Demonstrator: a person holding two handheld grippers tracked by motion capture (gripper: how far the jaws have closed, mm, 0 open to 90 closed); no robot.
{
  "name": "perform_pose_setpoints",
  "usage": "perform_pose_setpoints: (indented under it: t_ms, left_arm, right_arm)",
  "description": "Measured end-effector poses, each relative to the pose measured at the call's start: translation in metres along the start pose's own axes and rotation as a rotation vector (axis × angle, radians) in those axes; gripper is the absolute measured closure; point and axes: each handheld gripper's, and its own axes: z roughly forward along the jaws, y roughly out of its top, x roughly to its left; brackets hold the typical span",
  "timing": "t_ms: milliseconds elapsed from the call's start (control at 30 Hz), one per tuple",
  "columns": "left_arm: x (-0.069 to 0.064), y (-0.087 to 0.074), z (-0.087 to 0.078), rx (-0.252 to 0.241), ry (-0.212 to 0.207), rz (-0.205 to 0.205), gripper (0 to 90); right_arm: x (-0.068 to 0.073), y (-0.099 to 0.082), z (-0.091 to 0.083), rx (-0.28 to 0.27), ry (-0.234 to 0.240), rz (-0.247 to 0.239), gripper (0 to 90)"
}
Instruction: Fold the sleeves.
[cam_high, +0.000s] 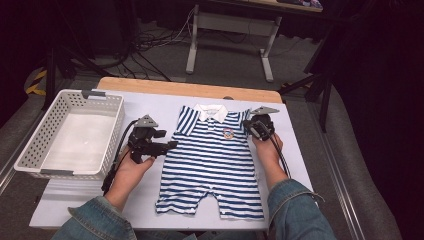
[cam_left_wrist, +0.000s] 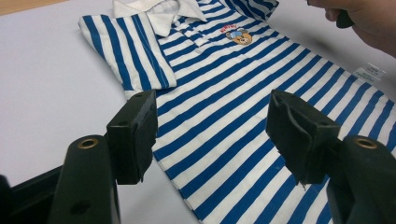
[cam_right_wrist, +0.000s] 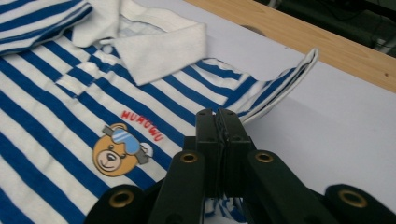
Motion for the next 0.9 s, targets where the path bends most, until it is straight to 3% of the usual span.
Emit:
perform_pose_setpoints:
  t_ms: [200,333,400,567,633,667,700,767,900]
  left_arm:
    - [0.001,-0.001,0.001,0.005,0.004,0.004,34.8]
    - [0.0,-0.001,0.003,0.011,0.002,0.007,34.6]
    - [0.0,-0.001,0.003,0.01,0.001,0.009,34.3]
    - [0.002,-0.002,0.004,0.015,-0.002,0.003,33.8]
    - [0.003,-0.002,0.005,0.016,-0.004,-0.001,33.7]
    - [0.003,-0.002,0.004,0.017,-0.002,0.002,33.7]
    - [0.003,-0.002,0.004,0.012,-0.001,-0.002,33.5]
    - [0.003,-0.002,0.004,0.014,-0.002,-0.004,33.4]
    - [0.005,-0.003,0.006,0.023,0.001,-0.006,32.8]
  right_arm:
    - [0.011,0.002,0.005,-0.014,0.046,-0.02,88.6]
    - [0.013,0.003,0.012,-0.015,0.095,0.022,87.6]
    - [0.013,0.005,0.01,-0.039,0.133,0.026,74.9]
    - [-0.001,0.006,-0.005,-0.064,0.11,0.053,73.5]
    - [-0.015,0.002,-0.012,-0.027,0.065,0.068,73.8]
    - [-0.015,0.002,-0.012,-0.027,0.065,0.068,73.8]
    - [-0.022,-0.004,-0.011,0.026,0.039,0.07,73.7]
    - [-0.026,-0.01,-0.009,0.068,0.045,0.077,72.3]
    - [-0.026,-0.018,-0.004,0.089,0.072,0.077,70.5]
